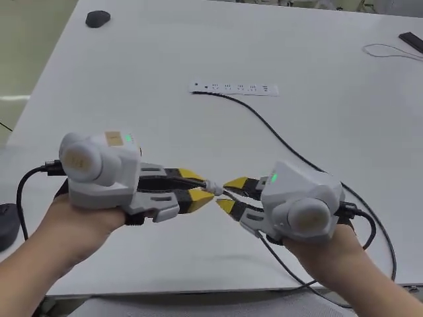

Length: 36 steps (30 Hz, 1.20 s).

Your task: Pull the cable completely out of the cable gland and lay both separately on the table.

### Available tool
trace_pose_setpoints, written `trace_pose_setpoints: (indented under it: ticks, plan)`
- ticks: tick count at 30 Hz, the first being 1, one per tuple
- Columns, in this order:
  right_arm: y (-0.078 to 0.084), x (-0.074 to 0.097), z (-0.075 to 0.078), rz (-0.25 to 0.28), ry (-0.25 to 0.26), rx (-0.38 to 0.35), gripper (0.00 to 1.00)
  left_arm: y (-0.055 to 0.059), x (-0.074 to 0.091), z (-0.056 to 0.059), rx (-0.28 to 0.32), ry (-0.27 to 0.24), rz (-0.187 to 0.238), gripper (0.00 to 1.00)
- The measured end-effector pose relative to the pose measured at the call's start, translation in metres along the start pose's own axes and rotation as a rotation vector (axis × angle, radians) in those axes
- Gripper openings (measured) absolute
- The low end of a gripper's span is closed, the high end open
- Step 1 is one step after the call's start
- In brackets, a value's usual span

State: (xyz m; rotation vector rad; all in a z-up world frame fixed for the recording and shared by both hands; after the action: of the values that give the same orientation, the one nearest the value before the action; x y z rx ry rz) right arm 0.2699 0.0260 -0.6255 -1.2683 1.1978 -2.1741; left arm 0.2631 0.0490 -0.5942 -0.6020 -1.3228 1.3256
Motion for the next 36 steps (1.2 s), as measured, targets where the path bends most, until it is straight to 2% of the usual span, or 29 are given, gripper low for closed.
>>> trace_pose_setpoints:
  ticks: [2,17,23,29,36]
  plan:
    - [-0.001,0.0,0.001,0.007,0.0,-0.012,0.02,0.0,0.0,0.001,0.002,0.003,0.004,0.15]
    - [0.002,0.002,0.0,0.002,0.002,-0.021,0.0,-0.005,0.002,0.002,0.011,0.005,0.033,0.15]
    - [0.014,0.001,0.003,-0.023,0.012,-0.038,0.0,-0.006,0.005,0.002,0.015,0.005,0.045,0.15]
    - [0.029,0.001,0.008,-0.05,0.022,-0.093,0.0,-0.005,0.006,0.001,0.026,0.007,0.055,0.15]
    - [0.056,0.002,0.012,-0.108,0.042,-0.145,0.0,-0.005,0.008,-0.001,0.024,0.001,0.053,0.15]
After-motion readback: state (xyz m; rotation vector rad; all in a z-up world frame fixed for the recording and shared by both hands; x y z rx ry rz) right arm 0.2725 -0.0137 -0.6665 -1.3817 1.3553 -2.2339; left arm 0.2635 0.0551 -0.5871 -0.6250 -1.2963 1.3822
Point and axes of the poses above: the centre of the closed fingertips' face, and the gripper's own axes: x roughly backward along the fingers, z roughly to its right, y roughly out of its underside, the point moved 1 cm from there along x, roughly backward along the fingers, and after that the axes turned 4 degrees about y, right-handed, at the moved point
